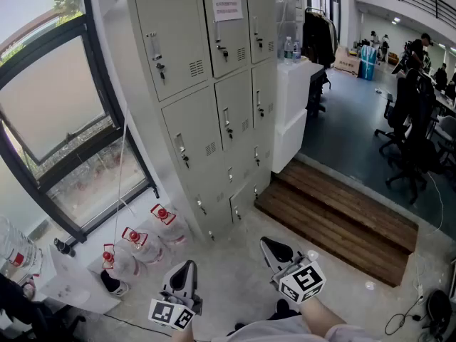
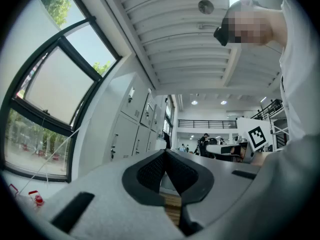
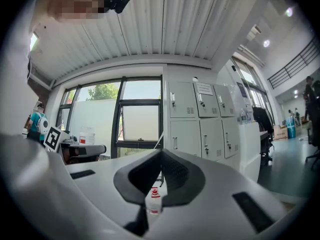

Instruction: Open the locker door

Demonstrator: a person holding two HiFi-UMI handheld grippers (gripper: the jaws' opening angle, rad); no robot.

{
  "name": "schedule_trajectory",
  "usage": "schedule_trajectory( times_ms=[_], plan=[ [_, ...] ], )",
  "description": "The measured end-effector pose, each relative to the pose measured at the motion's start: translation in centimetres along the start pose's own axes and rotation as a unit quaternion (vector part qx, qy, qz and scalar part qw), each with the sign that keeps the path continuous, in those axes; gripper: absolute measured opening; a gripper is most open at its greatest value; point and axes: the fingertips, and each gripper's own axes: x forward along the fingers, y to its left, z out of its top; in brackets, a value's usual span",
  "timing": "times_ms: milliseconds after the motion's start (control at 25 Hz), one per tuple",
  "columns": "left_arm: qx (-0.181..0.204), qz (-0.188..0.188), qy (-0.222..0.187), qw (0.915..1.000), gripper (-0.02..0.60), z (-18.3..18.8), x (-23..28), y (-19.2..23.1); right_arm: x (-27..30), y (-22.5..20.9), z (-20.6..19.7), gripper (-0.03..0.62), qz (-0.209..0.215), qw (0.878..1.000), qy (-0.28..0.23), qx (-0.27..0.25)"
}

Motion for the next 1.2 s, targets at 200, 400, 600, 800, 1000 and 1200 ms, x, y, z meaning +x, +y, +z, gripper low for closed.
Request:
schedule_trajectory(
  times_ms=[200, 400, 600, 800, 1000, 1200],
  plan=[
    [0.011, 0.011, 0.028, 0.9995, 0.003, -0.3, -0.8, 0.6, -0.4, 0.7, -1.0, 0.012, -0.014, 1.000, 0.007, 0.022],
    [0.003, -0.004, 0.012, 0.9999, 0.003, -0.3, -0.3, -0.2, -0.5, 0.3, -1.2, 0.012, -0.009, 1.000, 0.009, 0.020],
    [0.011, 0.007, 0.023, 0.9996, 0.003, -0.8, 0.9, -0.7, -0.7, -0.9, -1.3, 0.012, -0.008, 1.000, 0.011, 0.022],
    [0.005, 0.031, 0.030, 0.9991, 0.003, -1.4, 2.2, -0.9, -0.5, -2.6, -1.0, 0.012, -0.002, 1.000, 0.009, 0.016],
    [0.007, 0.060, 0.028, 0.9977, 0.003, -1.8, 3.8, -1.5, 0.1, -4.7, -0.9, 0.014, 0.025, 1.000, 0.006, 0.011],
    [0.046, 0.077, -0.002, 0.9960, 0.003, -0.6, 5.4, -3.8, 1.7, -7.1, -1.2, 0.012, 0.088, 0.995, 0.012, 0.039]
  ],
)
